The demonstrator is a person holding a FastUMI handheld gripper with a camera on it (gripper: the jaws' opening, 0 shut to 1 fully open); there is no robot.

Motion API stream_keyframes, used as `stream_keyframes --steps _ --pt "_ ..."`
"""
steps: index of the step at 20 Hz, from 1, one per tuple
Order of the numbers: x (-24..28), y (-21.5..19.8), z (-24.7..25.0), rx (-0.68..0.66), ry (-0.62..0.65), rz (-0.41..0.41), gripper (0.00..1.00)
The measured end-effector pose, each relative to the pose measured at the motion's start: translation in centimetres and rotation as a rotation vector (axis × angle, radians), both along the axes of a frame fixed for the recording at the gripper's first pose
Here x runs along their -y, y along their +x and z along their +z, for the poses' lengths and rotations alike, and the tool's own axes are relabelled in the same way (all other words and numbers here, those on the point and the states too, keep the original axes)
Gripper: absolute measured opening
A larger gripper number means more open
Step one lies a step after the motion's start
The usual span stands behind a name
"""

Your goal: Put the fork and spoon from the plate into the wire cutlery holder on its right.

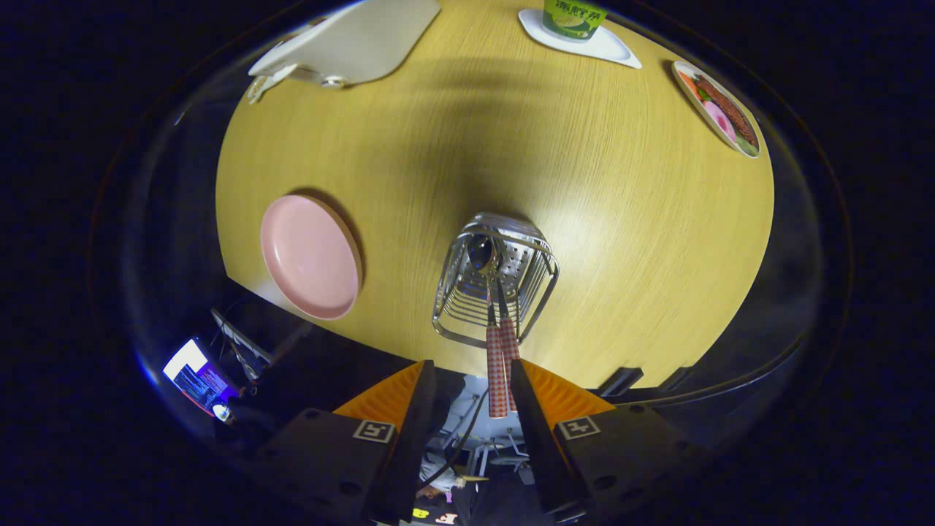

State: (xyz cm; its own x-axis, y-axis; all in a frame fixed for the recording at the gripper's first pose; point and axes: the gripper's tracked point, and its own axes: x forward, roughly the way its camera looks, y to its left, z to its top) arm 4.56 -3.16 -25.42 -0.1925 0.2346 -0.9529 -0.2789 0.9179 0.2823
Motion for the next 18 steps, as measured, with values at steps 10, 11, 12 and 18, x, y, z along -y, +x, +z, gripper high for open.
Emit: stream_keyframes --steps 10,11,12,18 --pt "-2.0 3.7 9.5 0.808 0.248 -0.25 1.0" --pt "-2.1 3.7 10.8 0.869 0.274 -0.27 1.0" --pt "-2.2 3.8 12.0 0.928 0.297 -0.284 1.0" --pt "-1.0 3.5 18.1 1.315 0.315 -0.207 1.0"
